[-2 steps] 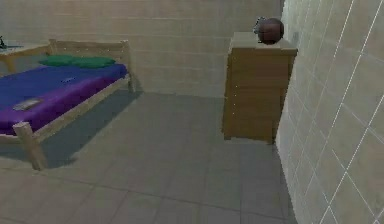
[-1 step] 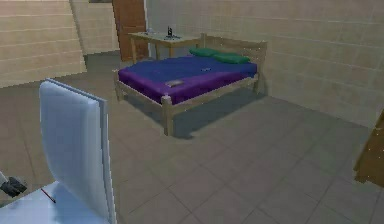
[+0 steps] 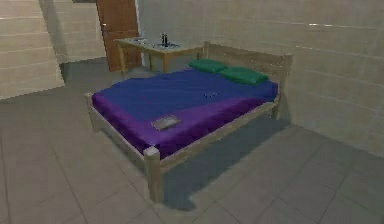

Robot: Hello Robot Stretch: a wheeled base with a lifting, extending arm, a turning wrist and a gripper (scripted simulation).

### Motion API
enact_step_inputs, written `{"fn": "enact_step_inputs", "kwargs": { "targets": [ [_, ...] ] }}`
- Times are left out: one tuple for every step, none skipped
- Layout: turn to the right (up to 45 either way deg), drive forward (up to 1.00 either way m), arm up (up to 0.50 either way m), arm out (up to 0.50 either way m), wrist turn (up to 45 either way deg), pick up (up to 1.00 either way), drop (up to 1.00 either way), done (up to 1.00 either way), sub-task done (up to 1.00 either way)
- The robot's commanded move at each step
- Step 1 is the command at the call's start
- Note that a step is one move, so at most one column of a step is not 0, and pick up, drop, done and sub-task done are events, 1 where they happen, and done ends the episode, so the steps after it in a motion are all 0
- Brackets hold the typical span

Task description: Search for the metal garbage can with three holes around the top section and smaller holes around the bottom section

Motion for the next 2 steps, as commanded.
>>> {"fn": "enact_step_inputs", "kwargs": {
  "targets": [
    [-42.0,0.00,0.00,0.00,0.0,0.00,0.00,0.00,0.00],
    [0.0,0.05,0.00,0.00,0.0,0.00,0.00,0.00,0.00]
  ]
}}
